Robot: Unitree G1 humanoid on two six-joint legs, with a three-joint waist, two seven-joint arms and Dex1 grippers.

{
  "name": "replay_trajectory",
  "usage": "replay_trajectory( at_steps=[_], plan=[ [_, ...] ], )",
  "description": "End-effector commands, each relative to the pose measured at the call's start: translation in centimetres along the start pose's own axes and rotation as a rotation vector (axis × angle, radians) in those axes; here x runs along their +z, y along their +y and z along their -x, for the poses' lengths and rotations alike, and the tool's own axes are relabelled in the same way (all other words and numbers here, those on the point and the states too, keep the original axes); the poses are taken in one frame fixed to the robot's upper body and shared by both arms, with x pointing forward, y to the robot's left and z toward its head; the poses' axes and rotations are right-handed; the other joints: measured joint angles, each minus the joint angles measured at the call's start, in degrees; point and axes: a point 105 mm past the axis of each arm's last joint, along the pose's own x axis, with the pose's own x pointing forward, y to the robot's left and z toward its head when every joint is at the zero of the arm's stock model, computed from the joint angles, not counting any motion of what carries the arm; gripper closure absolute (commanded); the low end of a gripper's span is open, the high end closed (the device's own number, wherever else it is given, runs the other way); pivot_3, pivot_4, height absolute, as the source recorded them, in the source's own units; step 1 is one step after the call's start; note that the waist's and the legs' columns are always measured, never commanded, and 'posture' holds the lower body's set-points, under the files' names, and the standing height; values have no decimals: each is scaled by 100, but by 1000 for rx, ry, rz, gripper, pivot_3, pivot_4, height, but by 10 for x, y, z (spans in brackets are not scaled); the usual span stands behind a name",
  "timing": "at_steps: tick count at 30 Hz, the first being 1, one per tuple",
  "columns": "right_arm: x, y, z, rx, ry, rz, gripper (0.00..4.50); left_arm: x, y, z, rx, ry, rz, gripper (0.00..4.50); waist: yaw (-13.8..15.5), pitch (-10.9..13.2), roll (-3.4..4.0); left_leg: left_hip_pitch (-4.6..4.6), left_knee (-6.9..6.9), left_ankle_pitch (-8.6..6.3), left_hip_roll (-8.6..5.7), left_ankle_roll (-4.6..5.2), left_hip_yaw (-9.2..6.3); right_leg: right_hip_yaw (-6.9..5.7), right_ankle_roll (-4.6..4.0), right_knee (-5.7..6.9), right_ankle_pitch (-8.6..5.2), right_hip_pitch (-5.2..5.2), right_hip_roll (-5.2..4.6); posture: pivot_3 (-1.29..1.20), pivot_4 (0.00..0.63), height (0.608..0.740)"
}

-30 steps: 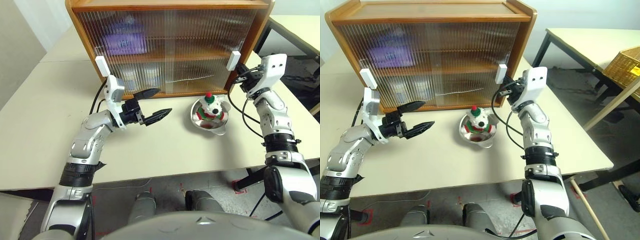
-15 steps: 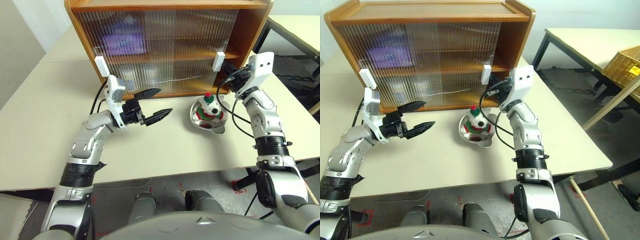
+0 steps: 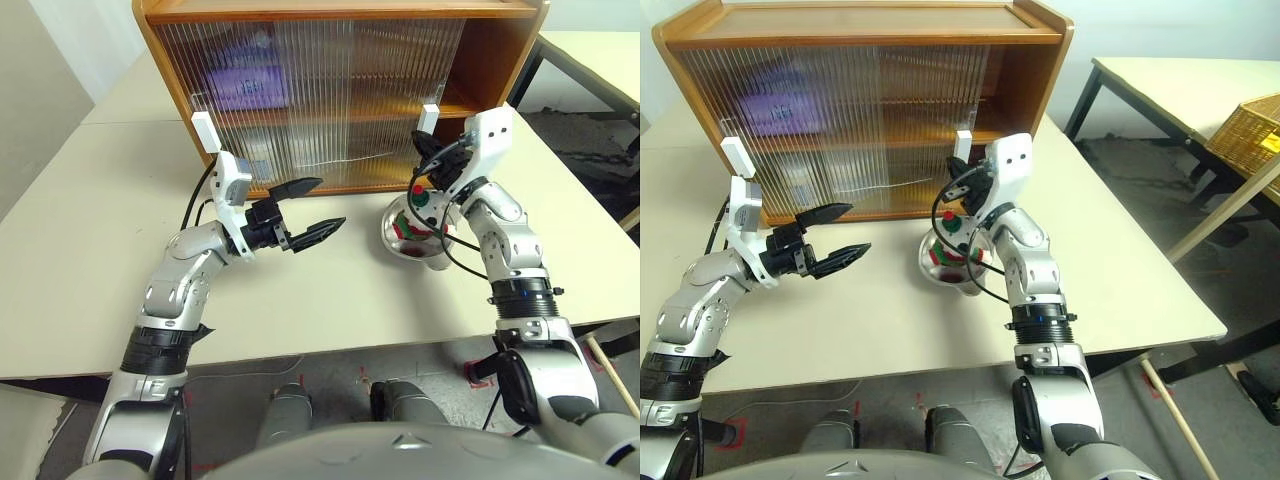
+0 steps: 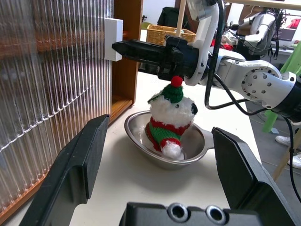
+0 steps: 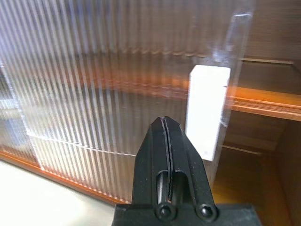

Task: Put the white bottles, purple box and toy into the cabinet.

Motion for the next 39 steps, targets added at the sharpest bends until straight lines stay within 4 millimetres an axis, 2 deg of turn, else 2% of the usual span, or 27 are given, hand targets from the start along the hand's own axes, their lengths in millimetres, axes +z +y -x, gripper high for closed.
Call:
replay_trajectory(
  at_steps=[1,3,8,11,18,31,35,39],
  plan=[
    [5,6,-2,27,-4,-4,4451,-4,-4,-1,-9,12,-6,0,1,0,0,0,0,0,0,0,0,0,0,0,0,0,0,75,74,740],
    [6,4,1,25,5,8,4451,-4,-4,-1,-8,13,-6,0,2,0,0,0,0,0,0,0,0,0,0,0,0,0,0,76,74,740],
    [29,3,8,19,-10,14,4451,-5,-5,0,-7,13,-5,0,7,0,0,-2,0,0,-3,0,2,-2,0,0,0,-1,10,72,73,740],
    [33,1,12,13,8,16,4451,-6,-6,-2,-10,11,-5,0,10,0,-1,-1,3,0,-5,0,7,-7,0,0,-1,1,17,69,71,740],
    [28,-16,13,-34,77,6,4451,-6,-6,-4,-13,3,-6,0,10,0,-1,-2,33,0,-8,0,15,-15,12,4,7,5,25,72,65,740],
    [16,-50,-1,-51,180,70,4451,-8,-9,-3,0,-6,-10,0,42,-3,3,-2,41,0,-8,0,12,-11,17,5,15,4,30,102,58,740],
    [17,-47,-7,-38,182,75,4451,-8,-9,-3,3,-5,-11,0,68,-3,3,-3,41,0,-8,0,12,-11,17,5,16,3,31,105,57,740],
    [21,-30,-14,16,167,67,4451,-9,-9,-3,5,-3,-11,0,72,-3,3,-2,42,0,-8,0,12,-11,14,5,18,2,32,106,59,740]
  ],
)
